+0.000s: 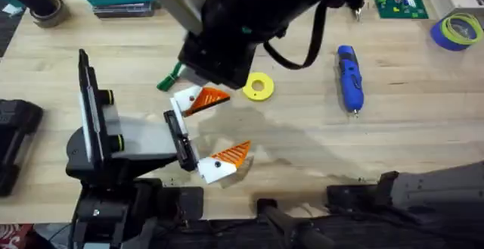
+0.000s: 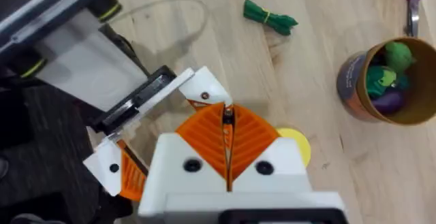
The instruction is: Pick up the gripper from the table and insert it into the empty holder that is missing its gripper. Then pick up a screw, insert it into the mounting hole, and use the screwdriver to tighten it. Finally, clean up the table by picking up the vegetable and placing it into the bucket.
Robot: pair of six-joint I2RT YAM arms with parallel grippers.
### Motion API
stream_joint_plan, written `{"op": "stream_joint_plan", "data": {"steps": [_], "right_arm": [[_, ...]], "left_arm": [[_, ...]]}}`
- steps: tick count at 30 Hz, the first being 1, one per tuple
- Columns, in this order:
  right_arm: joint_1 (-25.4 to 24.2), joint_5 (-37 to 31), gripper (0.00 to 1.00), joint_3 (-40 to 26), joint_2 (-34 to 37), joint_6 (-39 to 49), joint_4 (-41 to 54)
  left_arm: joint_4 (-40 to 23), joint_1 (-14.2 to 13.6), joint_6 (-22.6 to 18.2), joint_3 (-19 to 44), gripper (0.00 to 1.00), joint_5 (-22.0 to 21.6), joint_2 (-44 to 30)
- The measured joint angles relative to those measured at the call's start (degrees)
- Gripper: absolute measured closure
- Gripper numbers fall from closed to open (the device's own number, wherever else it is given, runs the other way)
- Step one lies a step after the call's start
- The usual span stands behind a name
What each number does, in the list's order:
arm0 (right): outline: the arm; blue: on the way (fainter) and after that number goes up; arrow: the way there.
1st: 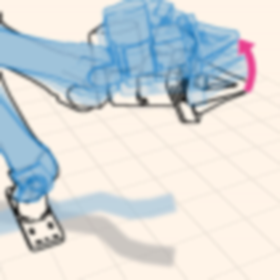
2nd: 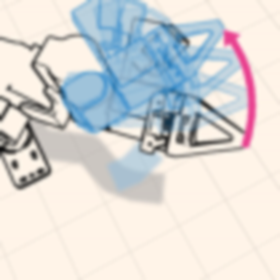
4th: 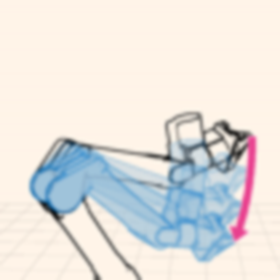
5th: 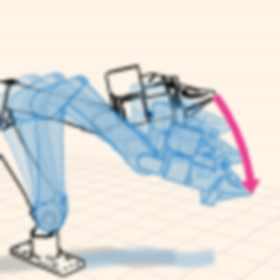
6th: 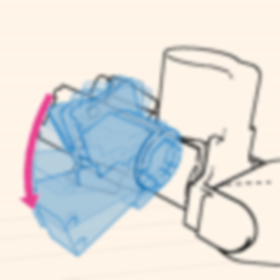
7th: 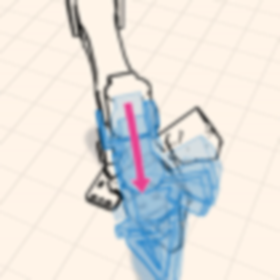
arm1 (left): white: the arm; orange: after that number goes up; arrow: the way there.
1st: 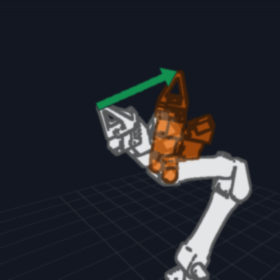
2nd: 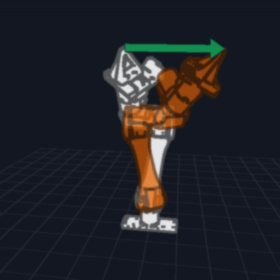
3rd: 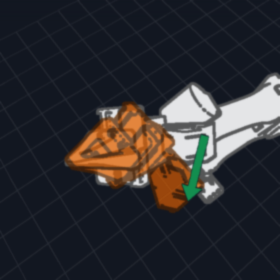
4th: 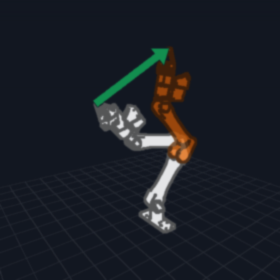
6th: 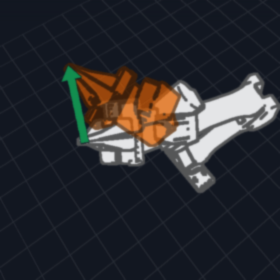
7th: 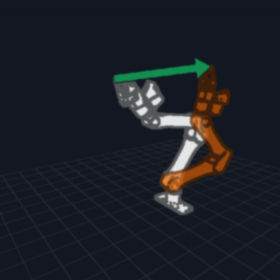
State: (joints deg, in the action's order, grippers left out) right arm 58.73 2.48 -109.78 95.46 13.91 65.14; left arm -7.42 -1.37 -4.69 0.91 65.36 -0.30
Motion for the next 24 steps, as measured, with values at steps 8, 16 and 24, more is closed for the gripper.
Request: {"op": "stream_joint_plan", "data": {"steps": [8,16,24], "right_arm": [[2.5,0.2,0.996,0.0,0.0,3.5,0.0],[2.6,0.2,0.996,0.0,0.1,4.6,0.1],[2.6,0.2,0.996,0.5,1.2,6.2,-0.4]], "left_arm": [[0.0,0.0,0.0,0.0,0.015,0.0,0.0],[0.0,0.0,0.0,0.0,0.015,0.0,0.0],[0.0,0.0,0.0,0.0,0.015,0.0,0.0]]}}
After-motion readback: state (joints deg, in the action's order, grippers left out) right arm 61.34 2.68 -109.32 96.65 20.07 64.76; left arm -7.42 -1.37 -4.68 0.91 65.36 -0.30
